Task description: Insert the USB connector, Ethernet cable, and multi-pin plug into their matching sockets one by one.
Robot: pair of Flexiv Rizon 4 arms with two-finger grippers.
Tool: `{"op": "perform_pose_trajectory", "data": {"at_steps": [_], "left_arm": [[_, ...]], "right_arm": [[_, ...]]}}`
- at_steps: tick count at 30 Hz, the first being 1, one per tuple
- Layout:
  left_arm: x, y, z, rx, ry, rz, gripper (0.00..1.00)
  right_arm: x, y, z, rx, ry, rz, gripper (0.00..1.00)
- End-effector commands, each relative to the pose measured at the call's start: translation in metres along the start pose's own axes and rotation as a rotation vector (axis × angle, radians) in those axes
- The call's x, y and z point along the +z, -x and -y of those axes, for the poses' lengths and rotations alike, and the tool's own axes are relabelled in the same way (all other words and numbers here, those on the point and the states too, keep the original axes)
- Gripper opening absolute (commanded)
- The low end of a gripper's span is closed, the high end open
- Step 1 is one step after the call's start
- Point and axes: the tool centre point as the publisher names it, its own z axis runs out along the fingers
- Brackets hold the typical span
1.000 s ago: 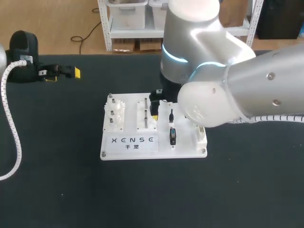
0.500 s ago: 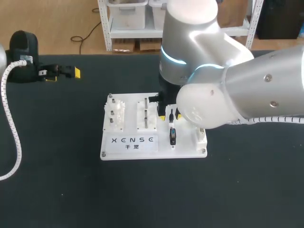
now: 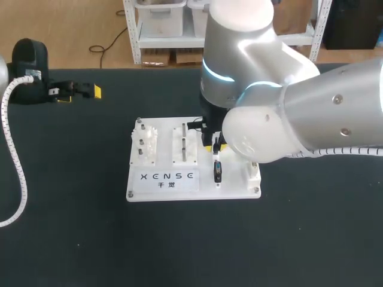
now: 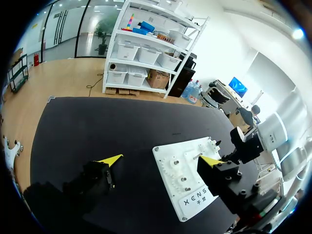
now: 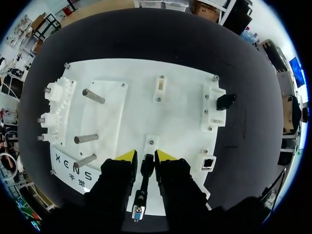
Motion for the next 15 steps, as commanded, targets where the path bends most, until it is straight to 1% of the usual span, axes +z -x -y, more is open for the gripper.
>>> {"op": "perform_pose_trajectory", "data": {"at_steps": [1, 6, 7, 9, 15], "left_arm": [[0.0, 0.0, 0.0, 0.0, 0.0, 0.0, 1.0], [0.0, 0.0, 0.0, 0.0, 0.0, 0.0, 1.0], [0.0, 0.0, 0.0, 0.0, 0.0, 0.0, 1.0], [0.0, 0.0, 0.0, 0.0, 0.0, 0.0, 1.0], [0.0, 0.0, 0.0, 0.0, 0.0, 0.0, 1.0]], "right_arm": [[-0.0007, -0.003, 0.0007, 0.001, 0.0, 0.007, 0.18], [-0.0013, -0.0029, 0.0013, 0.002, 0.002, 0.01, 0.1], [-0.0017, -0.0029, 0.0014, 0.003, 0.002, 0.011, 0.06], [-0.002, -0.0026, 0.0017, 0.004, 0.004, 0.013, 0.01], [-0.0053, -0.0025, 0.0029, 0.007, 0.006, 0.021, 0.0]]}}
